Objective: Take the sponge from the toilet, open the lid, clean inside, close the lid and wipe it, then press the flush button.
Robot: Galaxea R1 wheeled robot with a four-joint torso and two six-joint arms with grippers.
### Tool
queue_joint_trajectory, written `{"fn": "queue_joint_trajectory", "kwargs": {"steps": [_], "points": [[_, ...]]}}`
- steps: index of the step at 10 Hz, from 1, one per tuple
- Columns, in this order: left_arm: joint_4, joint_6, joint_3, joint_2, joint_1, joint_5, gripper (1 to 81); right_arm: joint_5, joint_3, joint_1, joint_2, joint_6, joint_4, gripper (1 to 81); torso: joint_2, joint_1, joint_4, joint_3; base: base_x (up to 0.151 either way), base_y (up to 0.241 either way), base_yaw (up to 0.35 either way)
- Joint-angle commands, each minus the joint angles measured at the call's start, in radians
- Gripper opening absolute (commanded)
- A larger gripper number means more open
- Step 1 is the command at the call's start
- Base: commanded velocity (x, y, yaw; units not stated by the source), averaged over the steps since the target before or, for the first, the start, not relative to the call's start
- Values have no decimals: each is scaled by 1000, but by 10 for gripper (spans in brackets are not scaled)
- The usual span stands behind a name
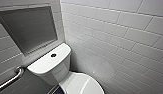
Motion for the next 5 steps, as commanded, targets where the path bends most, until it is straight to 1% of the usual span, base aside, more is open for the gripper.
{"fn": "queue_joint_trajectory", "kwargs": {"steps": [1,5], "points": [[40,4,-22,42,-118,-12,811,-73,6,-33,-6,2,-8,10,0,0,0,0,0,0,0],[38,4,-60,67,-125,-15,811,-73,6,-36,-9,3,-7,10,0,0,0,0,0,0,0]]}}
